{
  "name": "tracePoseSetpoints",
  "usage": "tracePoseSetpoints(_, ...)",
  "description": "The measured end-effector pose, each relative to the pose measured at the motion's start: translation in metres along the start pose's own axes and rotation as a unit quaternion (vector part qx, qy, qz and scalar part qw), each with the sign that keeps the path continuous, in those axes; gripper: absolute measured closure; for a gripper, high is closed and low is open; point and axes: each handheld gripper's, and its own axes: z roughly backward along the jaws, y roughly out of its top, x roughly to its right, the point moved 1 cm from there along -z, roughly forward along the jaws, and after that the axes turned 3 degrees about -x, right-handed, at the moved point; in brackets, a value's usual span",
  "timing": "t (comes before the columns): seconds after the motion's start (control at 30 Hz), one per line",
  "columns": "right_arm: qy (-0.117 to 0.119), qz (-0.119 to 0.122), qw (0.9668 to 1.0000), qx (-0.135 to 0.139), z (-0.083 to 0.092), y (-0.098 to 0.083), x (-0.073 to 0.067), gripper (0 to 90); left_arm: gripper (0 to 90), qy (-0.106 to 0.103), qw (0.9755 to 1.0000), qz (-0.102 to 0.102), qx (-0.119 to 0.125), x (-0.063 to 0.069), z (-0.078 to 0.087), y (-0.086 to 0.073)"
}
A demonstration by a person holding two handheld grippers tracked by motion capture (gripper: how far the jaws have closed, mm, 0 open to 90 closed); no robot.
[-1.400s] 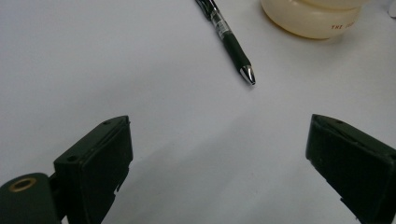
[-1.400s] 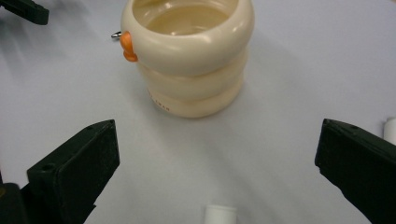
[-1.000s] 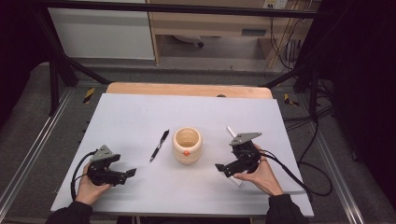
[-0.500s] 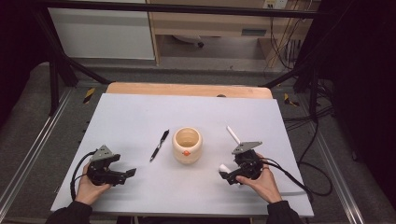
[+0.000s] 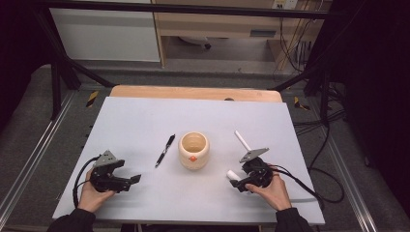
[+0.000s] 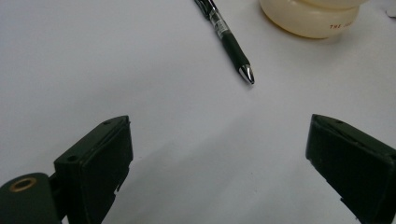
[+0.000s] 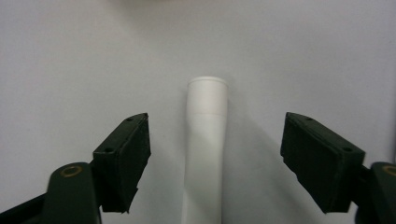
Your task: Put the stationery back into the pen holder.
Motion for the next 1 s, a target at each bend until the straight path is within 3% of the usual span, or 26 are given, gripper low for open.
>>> tracePoseSetpoints(0.37, 0.007, 0.000, 0.9996, -0.025, -0.0014, 0.0003, -0.0009, 49.4, 7.5, 0.002, 1.0000, 0.002, -0.001, 0.0002, 0.0001, -0.0001)
tracePoseSetpoints(0.77, 0.011, 0.012, 0.9986, -0.050, -0.0028, 0.0039, -0.0026, 61.4, 7.5, 0.004, 1.0000, 0.001, -0.001, 0.0010, 0.0000, 0.0006)
tracePoseSetpoints(1.0, 0.011, 0.019, 0.9975, -0.068, -0.0031, 0.0048, -0.0019, 63.2, 7.5, 0.003, 1.0000, 0.001, -0.002, 0.0010, -0.0004, 0.0005)
